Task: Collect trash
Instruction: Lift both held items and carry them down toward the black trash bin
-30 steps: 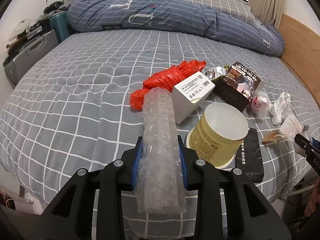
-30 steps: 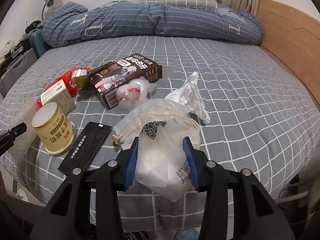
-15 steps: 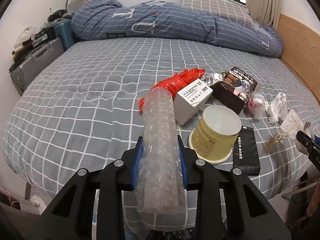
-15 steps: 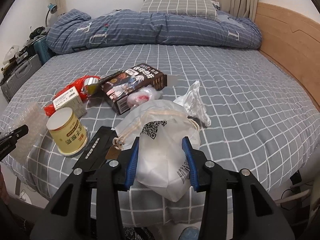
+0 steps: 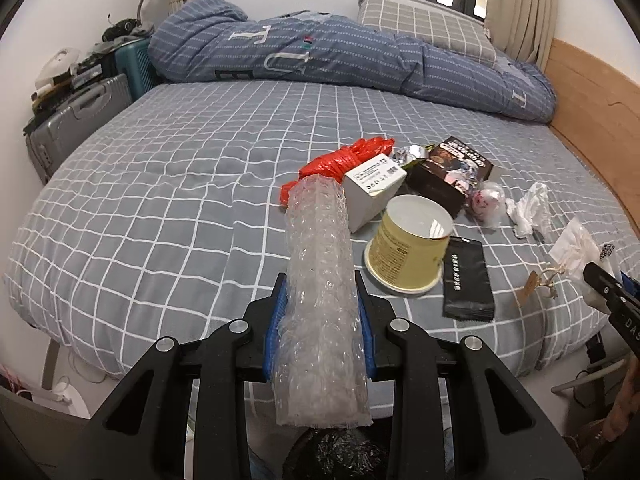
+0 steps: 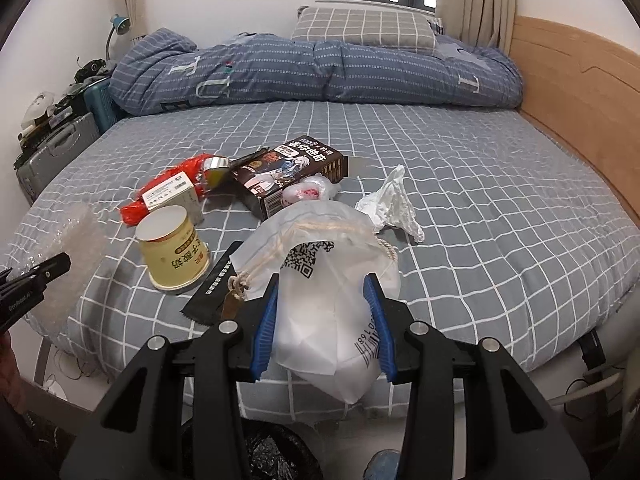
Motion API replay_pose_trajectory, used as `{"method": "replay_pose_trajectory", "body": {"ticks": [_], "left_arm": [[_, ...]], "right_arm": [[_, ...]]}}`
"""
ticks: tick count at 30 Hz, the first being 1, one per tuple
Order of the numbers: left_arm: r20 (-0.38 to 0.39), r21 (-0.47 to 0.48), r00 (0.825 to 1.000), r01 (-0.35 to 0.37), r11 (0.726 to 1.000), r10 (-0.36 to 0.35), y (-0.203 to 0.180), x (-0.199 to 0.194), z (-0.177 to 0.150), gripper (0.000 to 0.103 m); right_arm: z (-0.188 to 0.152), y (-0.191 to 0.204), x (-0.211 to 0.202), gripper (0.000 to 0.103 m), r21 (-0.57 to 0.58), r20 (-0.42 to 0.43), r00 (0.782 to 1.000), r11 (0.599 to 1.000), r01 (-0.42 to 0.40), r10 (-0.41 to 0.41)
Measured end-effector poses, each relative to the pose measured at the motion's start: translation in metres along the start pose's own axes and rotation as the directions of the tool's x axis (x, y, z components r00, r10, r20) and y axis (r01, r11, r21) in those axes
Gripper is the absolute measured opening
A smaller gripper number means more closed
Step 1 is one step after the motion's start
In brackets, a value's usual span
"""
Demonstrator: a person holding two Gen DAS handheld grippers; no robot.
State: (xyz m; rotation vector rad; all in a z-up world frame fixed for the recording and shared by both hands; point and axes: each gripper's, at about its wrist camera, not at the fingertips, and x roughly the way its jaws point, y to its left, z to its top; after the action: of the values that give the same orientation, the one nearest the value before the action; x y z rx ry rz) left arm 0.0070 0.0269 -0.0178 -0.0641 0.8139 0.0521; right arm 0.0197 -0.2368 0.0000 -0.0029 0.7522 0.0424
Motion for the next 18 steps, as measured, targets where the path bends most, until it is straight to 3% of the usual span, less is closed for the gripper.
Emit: {"method": "replay_pose_trajectory", "body": {"ticks": [18], "left_arm": [[0.017, -0.006, 0.999, 0.046, 0.999, -0.046, -0.013, -0.034, -0.042, 0.029]], "right_arm": [[-0.026, 0.019, -0.035, 0.040, -0.026, 0.025, 0.999, 0.999, -0.031, 0.031]]}}
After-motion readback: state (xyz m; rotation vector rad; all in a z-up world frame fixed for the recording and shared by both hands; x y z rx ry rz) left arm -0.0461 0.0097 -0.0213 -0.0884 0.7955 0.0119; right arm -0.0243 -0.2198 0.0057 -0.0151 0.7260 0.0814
